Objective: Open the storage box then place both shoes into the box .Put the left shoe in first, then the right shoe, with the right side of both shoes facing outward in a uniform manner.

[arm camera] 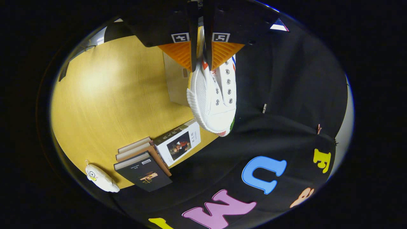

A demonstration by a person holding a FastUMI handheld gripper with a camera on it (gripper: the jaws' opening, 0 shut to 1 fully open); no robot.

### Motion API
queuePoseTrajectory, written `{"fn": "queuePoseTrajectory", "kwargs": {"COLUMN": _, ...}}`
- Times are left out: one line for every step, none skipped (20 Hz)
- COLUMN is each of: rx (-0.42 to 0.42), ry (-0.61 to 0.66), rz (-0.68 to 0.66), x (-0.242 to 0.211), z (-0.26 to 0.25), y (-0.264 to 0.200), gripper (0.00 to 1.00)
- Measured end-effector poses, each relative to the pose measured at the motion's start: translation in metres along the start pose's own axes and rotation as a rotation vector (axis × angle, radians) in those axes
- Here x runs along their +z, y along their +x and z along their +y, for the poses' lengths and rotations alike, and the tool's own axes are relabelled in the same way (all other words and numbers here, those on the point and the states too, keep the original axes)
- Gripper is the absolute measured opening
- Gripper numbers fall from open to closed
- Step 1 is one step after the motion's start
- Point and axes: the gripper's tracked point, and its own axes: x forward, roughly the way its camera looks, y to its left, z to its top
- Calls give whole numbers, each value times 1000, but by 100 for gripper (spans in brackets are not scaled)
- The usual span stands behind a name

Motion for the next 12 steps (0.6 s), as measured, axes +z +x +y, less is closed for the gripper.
{"fn": "queuePoseTrajectory", "kwargs": {"rx": -20, "ry": -10, "rz": 7, "x": -6, "z": 1, "y": 10, "gripper": 11}}
{"fn": "queuePoseTrajectory", "kwargs": {"rx": -40, "ry": -14, "rz": 13, "x": -13, "z": 3, "y": 20, "gripper": 11}}
{"fn": "queuePoseTrajectory", "kwargs": {"rx": -50, "ry": -16, "rz": 27, "x": -22, "z": 6, "y": 32, "gripper": 11}}
{"fn": "queuePoseTrajectory", "kwargs": {"rx": -58, "ry": -12, "rz": 47, "x": -31, "z": 8, "y": 40, "gripper": 11}}
{"fn": "queuePoseTrajectory", "kwargs": {"rx": -66, "ry": -13, "rz": 66, "x": -41, "z": 10, "y": 50, "gripper": 11}}
{"fn": "queuePoseTrajectory", "kwargs": {"rx": -74, "ry": -23, "rz": 76, "x": -48, "z": 12, "y": 59, "gripper": 11}}
{"fn": "queuePoseTrajectory", "kwargs": {"rx": -86, "ry": -39, "rz": 87, "x": -54, "z": 13, "y": 67, "gripper": 11}}
{"fn": "queuePoseTrajectory", "kwargs": {"rx": -101, "ry": -53, "rz": 92, "x": -59, "z": 12, "y": 75, "gripper": 11}}
{"fn": "queuePoseTrajectory", "kwargs": {"rx": -120, "ry": -61, "rz": 99, "x": -63, "z": 10, "y": 81, "gripper": 11}}
{"fn": "queuePoseTrajectory", "kwargs": {"rx": -135, "ry": -66, "rz": 101, "x": -65, "z": 7, "y": 86, "gripper": 11}}
{"fn": "queuePoseTrajectory", "kwargs": {"rx": -150, "ry": -66, "rz": 104, "x": -67, "z": 5, "y": 92, "gripper": 11}}
{"fn": "queuePoseTrajectory", "kwargs": {"rx": -166, "ry": -67, "rz": 107, "x": -68, "z": 2, "y": 96, "gripper": 11}}
